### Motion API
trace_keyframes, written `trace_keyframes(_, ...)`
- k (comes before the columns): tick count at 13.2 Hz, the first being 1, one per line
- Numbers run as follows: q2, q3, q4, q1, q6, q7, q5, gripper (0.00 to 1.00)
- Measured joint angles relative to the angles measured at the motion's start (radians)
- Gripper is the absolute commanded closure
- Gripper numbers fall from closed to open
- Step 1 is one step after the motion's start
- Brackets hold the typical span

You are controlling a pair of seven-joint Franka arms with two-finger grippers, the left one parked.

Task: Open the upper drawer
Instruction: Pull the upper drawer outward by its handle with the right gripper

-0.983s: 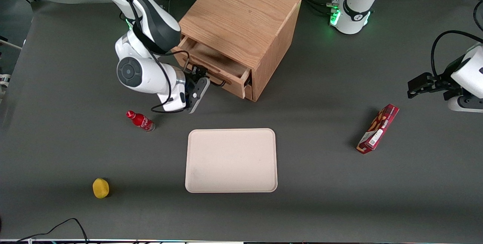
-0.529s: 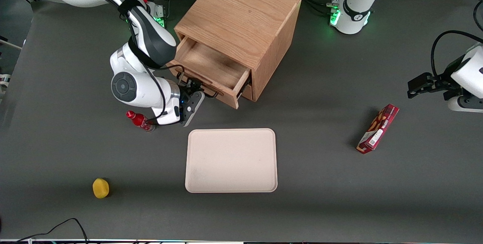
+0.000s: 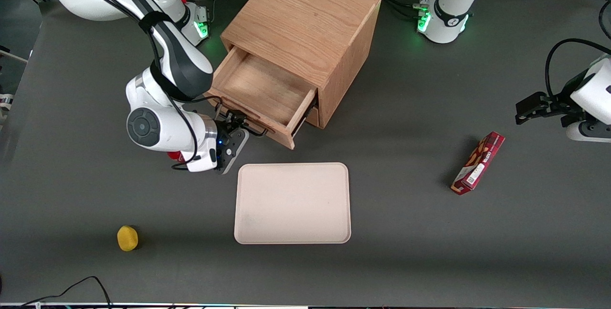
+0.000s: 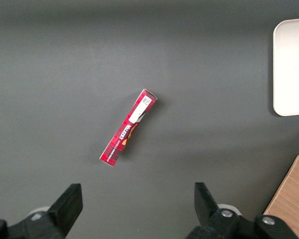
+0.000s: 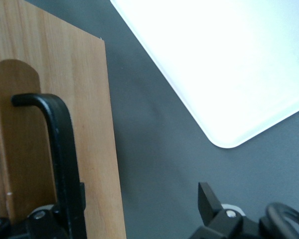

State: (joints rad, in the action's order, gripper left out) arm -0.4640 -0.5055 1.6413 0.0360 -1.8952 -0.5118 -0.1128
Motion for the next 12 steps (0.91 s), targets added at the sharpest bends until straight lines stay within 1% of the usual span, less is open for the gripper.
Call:
trace_keyframes(4,-0.021,0.02,-0.038,0.0,0.021,-0.013,0.004,0.0)
trace_keyframes(8,-0.048,0.025,-0.103,0.0,0.084,-0.025,0.024,0.0)
trace_keyframes(12,-0.064,0.053,-0.135,0.0,0.093,-0.075,0.026,0.0)
